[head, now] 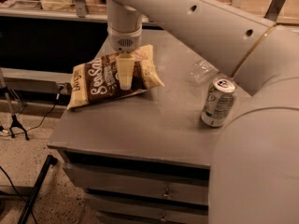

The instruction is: Pick brown chip bag

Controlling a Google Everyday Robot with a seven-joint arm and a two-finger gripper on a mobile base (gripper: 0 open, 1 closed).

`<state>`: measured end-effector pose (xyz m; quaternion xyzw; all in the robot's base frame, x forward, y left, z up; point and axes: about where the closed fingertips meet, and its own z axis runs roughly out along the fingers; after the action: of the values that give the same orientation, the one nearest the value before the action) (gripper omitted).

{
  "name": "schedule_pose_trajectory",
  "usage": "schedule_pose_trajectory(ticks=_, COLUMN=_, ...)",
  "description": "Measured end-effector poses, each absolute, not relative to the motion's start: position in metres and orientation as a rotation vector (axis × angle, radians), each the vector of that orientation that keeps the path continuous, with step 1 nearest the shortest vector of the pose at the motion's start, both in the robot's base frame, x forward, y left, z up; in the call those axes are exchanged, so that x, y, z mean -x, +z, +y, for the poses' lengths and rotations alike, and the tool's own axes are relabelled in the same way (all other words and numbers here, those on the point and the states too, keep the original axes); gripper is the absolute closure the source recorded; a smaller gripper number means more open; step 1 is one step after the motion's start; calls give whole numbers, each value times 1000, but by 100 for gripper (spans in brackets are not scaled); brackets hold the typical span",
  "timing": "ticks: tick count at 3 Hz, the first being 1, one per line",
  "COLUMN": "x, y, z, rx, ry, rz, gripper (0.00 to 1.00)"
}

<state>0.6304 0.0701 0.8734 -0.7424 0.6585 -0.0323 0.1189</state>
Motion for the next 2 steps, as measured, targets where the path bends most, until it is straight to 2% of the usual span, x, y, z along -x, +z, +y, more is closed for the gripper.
schedule_pose_trajectory(ticks=2, x=-635, y=852, z=64, rx=2193, ry=-154, rz=1966, gripper=63)
